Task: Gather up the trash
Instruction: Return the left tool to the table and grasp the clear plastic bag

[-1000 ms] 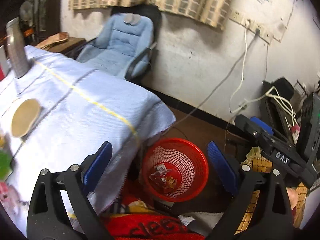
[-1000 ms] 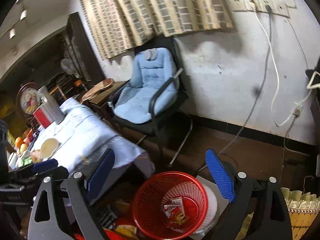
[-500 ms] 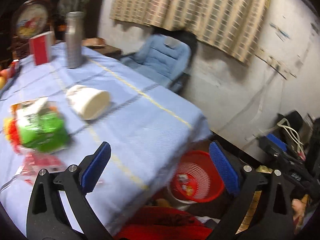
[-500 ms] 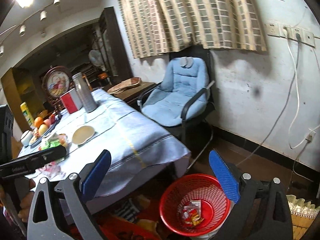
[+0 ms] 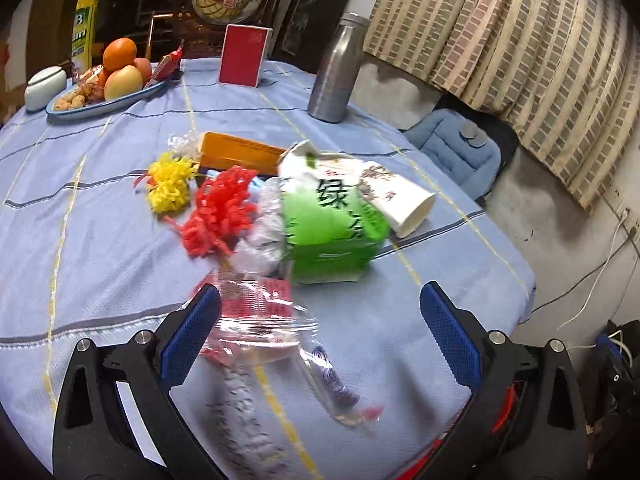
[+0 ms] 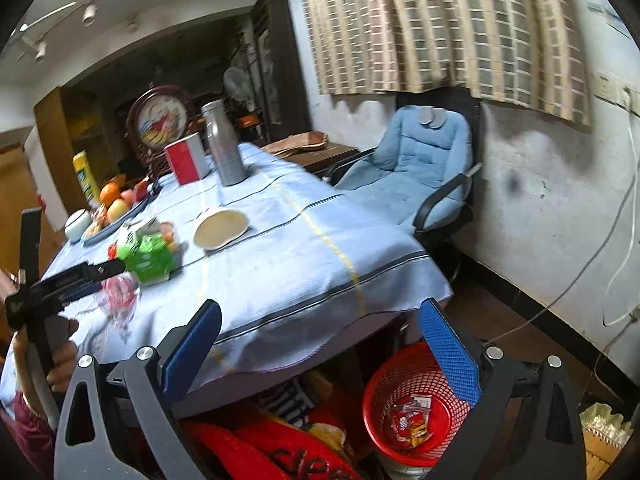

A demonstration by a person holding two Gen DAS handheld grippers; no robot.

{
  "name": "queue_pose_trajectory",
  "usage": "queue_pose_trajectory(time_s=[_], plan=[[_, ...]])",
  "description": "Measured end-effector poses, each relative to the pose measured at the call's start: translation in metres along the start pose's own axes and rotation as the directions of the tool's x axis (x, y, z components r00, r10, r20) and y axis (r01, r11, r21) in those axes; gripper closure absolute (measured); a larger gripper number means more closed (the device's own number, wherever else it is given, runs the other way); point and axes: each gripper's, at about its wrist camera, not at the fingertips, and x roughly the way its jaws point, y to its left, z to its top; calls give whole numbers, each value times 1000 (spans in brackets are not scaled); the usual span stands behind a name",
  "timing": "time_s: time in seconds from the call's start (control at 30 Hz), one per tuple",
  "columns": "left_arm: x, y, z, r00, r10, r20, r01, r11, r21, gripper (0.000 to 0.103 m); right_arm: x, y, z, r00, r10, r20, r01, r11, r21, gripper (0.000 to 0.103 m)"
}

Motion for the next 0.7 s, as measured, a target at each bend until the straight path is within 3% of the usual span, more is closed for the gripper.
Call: queue_pose_trajectory(time_s=[0.17, 0.43, 0.7], plan=[[-3, 12, 0, 999, 49, 16, -49, 999, 18, 7, 3, 12, -4, 1000, 10, -14, -11, 999, -37, 6], [-29, 67, 0, 999, 2, 46, 5, 990, -144, 7, 5, 18, -6, 999, 34, -26, -35, 998, -55, 6], [-37, 76, 5, 999, -21, 46, 28, 986, -162, 7, 3, 21, -7, 999, 39, -21, -40, 997, -62, 6]])
